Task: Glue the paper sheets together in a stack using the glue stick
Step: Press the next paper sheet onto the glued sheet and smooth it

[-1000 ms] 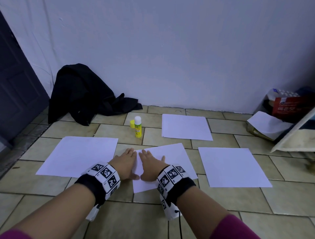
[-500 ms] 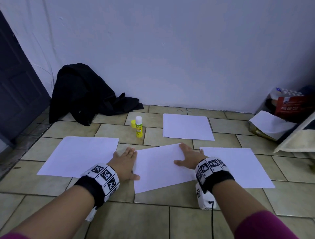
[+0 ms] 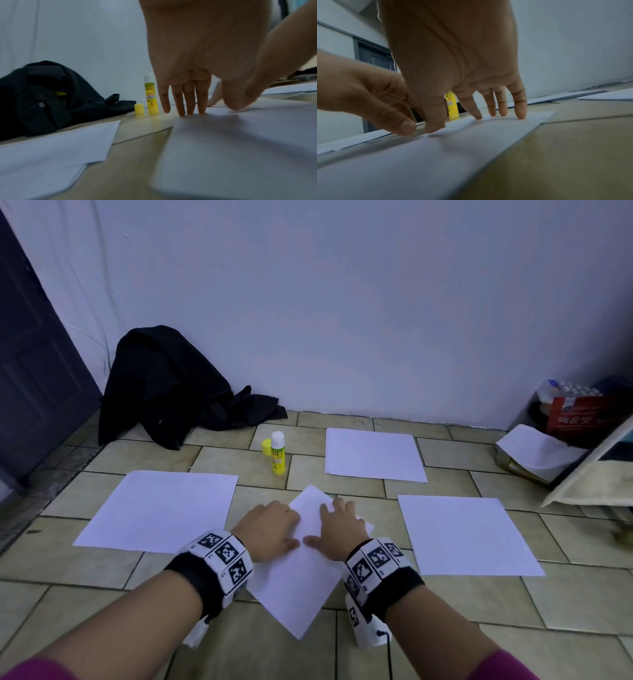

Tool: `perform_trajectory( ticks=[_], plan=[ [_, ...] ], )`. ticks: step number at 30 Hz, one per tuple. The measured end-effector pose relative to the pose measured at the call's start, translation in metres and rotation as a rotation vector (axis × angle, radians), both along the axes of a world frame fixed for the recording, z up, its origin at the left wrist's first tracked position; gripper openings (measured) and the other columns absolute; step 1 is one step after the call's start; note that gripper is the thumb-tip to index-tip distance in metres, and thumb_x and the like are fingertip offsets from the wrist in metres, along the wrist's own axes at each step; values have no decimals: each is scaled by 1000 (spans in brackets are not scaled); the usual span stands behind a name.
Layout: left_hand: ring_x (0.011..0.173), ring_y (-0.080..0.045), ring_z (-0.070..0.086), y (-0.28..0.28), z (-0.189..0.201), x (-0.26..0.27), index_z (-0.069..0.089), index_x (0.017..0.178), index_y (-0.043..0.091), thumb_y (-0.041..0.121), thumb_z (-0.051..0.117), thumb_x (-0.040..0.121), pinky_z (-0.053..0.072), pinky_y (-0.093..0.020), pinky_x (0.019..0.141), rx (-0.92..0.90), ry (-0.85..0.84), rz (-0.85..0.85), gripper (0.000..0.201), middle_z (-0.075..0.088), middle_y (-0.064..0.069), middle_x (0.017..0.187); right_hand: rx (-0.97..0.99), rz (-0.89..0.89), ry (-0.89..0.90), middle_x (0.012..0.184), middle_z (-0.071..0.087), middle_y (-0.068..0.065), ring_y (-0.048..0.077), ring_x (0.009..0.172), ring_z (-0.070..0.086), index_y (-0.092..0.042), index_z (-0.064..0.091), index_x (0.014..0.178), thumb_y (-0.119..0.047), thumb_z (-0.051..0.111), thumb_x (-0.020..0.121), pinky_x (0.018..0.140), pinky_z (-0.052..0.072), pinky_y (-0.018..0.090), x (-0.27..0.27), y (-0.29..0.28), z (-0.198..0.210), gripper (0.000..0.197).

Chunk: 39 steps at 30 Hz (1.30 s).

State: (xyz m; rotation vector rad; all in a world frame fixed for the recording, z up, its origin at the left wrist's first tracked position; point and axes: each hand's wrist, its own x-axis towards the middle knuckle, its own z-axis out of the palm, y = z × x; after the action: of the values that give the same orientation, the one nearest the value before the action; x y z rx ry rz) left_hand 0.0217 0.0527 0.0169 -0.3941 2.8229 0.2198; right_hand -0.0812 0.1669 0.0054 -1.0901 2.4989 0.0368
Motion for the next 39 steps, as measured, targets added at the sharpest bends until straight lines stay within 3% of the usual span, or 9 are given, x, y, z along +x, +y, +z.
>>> perform_trajectory(
  ticks=[5, 8, 11, 15, 19, 27, 31, 35, 39],
  plan=[
    [102, -23, 61, 5, 8, 1, 67, 113, 23, 36, 59, 90, 45, -27, 83, -28, 63, 97, 28, 66, -2, 112, 1, 13, -28, 157, 8, 10, 30, 142, 13, -14, 17, 148, -32, 51, 94, 107, 28, 45, 15, -12, 0, 67],
    [128, -22, 43, -3, 1, 0, 43, 138, 17, 49, 67, 83, 39, -31, 102, -21, 25, 215, 69, 48, -5, 138, 17, 190, -103, 160, -3, 6, 28, 147, -2, -12, 8, 152, -30, 49, 96, 116, 15, 50, 20, -18, 4, 72],
    [148, -21, 4, -7, -10, 1, 5, 152, 3, 56, 60, 85, 23, -43, 116, 11, -156, 293, 102, 6, -9, 161, 38, 296, -129, 161, -9, 5, 22, 148, -8, -8, -1, 152, -36, 49, 96, 117, 6, 53, 19, -25, 5, 80],
    [149, -20, -8, -9, -15, 6, -8, 152, 4, 61, 43, 92, 16, -50, 117, -46, -266, 223, 97, -10, -10, 161, 10, 407, -177, 161, -5, 3, 16, 148, -1, -8, -5, 152, -36, 48, 97, 117, -2, 53, 24, -33, 10, 82],
    [148, -18, -8, -10, -16, 6, -10, 151, 4, 65, 35, 92, 11, -52, 117, -125, -321, 219, 96, -12, -9, 161, 23, 275, -189, 161, 4, -5, 17, 146, 18, -19, 4, 153, -26, 43, 97, 118, -6, 51, 0, -21, 12, 69],
    [148, -19, -11, -11, -17, 9, -11, 151, 5, 65, 33, 92, 6, -53, 118, -124, -290, 201, 95, -12, -8, 161, 17, 124, -182, 159, 18, -1, 19, 142, 28, -24, 11, 152, -53, 54, 89, 119, -2, 46, -40, -1, 10, 81],
    [148, -22, -12, -9, -12, 9, 2, 152, 1, 71, 36, 88, 9, -51, 118, -180, -245, 186, 101, -2, -12, 161, 10, 155, 47, 156, 17, 7, 21, 144, 16, -17, 25, 148, -60, 69, 74, 116, 12, 50, -32, 2, 10, 96],
    [144, -23, 18, -9, -1, 11, 51, 127, 6, 69, 41, 87, 25, -40, 109, -153, -85, 220, 76, 44, -12, 142, 30, 145, 255, 138, 34, 9, 27, 128, 32, -15, 42, 136, -46, 63, 86, 99, 36, 42, -18, 5, 11, 62],
    [100, -20, 56, -13, 14, 17, 63, 101, 13, 47, 61, 87, 39, -28, 76, -150, -95, 154, 37, 59, -2, 109, -8, 211, 103, 145, 30, 10, 27, 129, 32, -11, 35, 139, -12, 47, 95, 95, 41, 41, -8, 5, 0, 46]
  ],
)
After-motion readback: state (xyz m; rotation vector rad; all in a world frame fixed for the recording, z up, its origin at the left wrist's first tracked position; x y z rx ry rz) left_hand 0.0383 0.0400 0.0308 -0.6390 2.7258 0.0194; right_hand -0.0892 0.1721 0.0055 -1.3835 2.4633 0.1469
